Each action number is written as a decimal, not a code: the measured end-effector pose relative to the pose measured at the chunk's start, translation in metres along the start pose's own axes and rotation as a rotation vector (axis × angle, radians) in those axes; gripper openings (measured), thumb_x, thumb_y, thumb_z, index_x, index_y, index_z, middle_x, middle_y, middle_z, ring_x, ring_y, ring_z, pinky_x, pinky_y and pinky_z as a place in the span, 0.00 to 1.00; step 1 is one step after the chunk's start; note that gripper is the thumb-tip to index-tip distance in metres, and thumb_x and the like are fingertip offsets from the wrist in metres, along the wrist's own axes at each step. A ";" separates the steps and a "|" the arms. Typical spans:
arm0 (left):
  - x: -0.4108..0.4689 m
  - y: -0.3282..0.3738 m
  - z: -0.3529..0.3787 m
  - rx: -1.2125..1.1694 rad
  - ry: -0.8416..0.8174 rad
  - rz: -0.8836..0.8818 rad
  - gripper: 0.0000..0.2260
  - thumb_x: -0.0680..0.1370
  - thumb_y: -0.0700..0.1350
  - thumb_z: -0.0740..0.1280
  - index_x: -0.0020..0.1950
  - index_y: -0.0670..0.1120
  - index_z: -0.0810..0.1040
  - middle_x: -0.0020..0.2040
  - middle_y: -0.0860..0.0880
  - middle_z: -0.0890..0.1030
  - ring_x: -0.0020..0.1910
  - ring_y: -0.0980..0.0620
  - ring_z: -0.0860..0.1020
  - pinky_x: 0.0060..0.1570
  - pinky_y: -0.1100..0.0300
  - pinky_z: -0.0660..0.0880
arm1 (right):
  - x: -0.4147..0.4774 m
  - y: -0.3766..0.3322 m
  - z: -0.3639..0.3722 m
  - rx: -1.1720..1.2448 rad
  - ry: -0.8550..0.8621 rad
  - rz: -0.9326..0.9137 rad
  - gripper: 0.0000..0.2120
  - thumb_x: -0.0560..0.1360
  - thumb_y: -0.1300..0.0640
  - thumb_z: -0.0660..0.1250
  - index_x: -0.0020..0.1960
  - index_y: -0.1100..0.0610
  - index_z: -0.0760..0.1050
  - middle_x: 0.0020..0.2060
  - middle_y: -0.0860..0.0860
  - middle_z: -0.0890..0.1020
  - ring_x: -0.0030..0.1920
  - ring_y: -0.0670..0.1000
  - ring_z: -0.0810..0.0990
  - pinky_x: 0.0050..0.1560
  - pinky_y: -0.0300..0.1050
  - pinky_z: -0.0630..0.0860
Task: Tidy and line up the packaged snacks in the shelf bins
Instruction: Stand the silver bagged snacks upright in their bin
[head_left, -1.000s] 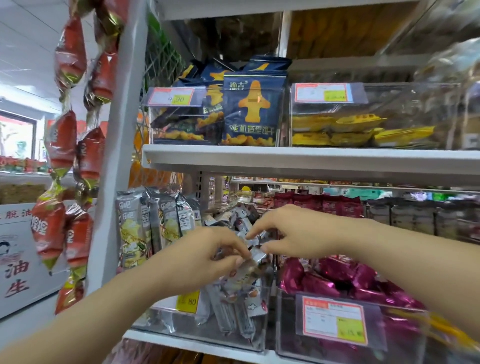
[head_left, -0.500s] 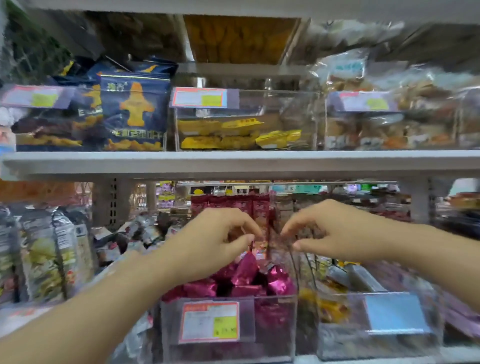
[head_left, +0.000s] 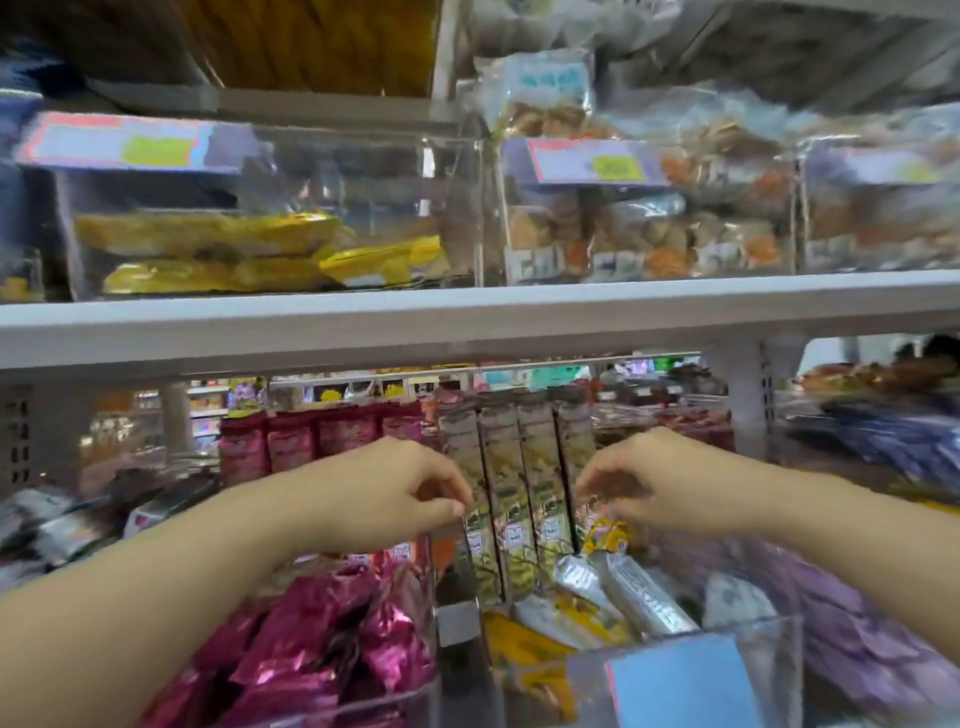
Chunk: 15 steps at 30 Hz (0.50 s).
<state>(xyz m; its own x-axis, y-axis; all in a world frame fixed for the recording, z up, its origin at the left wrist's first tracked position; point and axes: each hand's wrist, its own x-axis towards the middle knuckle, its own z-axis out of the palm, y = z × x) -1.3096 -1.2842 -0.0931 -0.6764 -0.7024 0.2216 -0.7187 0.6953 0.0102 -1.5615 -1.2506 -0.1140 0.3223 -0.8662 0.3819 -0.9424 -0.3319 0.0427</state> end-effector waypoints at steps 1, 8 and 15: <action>0.003 -0.004 0.000 0.005 -0.018 0.006 0.10 0.79 0.57 0.61 0.56 0.58 0.78 0.54 0.62 0.79 0.52 0.65 0.76 0.58 0.60 0.73 | 0.007 0.006 0.001 -0.018 -0.011 0.014 0.14 0.75 0.59 0.66 0.60 0.50 0.77 0.54 0.45 0.82 0.48 0.40 0.76 0.49 0.31 0.69; 0.016 -0.022 0.002 -0.068 -0.024 0.090 0.23 0.68 0.72 0.59 0.50 0.59 0.80 0.49 0.63 0.79 0.49 0.67 0.76 0.55 0.61 0.74 | 0.049 0.021 0.026 -0.302 -0.385 -0.029 0.20 0.73 0.62 0.67 0.64 0.55 0.74 0.59 0.51 0.79 0.56 0.49 0.76 0.52 0.40 0.71; 0.021 -0.030 0.010 -0.088 0.025 0.116 0.23 0.65 0.74 0.55 0.49 0.63 0.78 0.49 0.65 0.76 0.50 0.67 0.75 0.57 0.62 0.72 | 0.064 0.033 0.049 -0.549 -0.549 -0.013 0.16 0.72 0.64 0.68 0.60 0.59 0.74 0.54 0.55 0.78 0.52 0.57 0.78 0.46 0.47 0.75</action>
<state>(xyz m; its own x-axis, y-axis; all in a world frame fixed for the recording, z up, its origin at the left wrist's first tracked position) -1.3039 -1.3211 -0.0981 -0.7494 -0.6129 0.2503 -0.6178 0.7834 0.0687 -1.5677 -1.3349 -0.1334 0.1970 -0.9721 -0.1274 -0.8014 -0.2345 0.5503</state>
